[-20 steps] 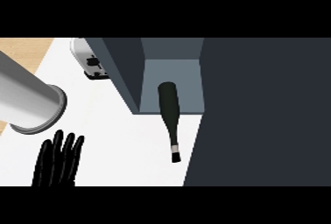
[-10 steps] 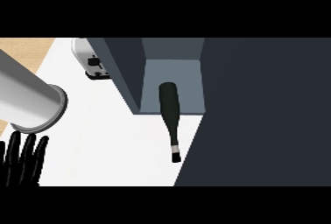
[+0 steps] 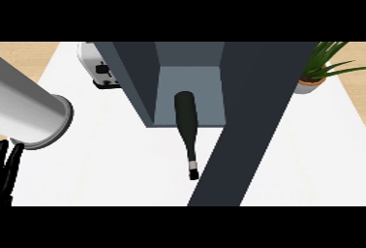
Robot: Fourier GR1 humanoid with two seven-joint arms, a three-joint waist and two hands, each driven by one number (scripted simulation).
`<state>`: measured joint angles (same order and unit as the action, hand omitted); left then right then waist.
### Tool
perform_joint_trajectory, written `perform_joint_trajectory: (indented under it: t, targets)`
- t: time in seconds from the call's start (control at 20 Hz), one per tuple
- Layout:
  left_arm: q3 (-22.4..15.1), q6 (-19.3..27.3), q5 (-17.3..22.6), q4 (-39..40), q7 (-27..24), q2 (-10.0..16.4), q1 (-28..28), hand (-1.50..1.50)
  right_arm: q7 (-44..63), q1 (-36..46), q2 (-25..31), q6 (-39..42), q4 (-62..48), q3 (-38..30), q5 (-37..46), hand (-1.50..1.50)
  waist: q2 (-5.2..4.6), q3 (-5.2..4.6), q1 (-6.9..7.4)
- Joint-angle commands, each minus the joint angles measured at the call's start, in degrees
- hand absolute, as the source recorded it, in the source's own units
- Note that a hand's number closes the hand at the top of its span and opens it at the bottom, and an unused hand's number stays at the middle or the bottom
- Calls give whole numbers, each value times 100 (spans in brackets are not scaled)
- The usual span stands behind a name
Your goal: Pick up the wine, place it into the cabinet and close the cabinet
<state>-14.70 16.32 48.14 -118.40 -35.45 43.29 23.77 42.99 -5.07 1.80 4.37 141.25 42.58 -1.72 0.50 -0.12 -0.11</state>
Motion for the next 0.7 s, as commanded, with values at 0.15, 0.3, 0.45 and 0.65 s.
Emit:
perform_joint_trajectory:
  t: [0.15,0.3,0.45,0.65]
  targets:
    - [447,-518,311,-33,147,216,333,-150,-271,650,-164,-969,-170,1392,816,150,19,-10,86]
    - [527,-552,316,-9,272,273,177,-150,-129,977,-155,-1091,31,1308,861,150,16,-15,66]
    - [792,-769,575,235,272,206,66,-150,-351,1446,-159,-1572,-576,1462,1062,150,-3,-18,88]
    - [632,-922,438,187,341,94,59,-150,-52,2233,-154,-2338,-885,1468,1242,150,-24,-8,85]
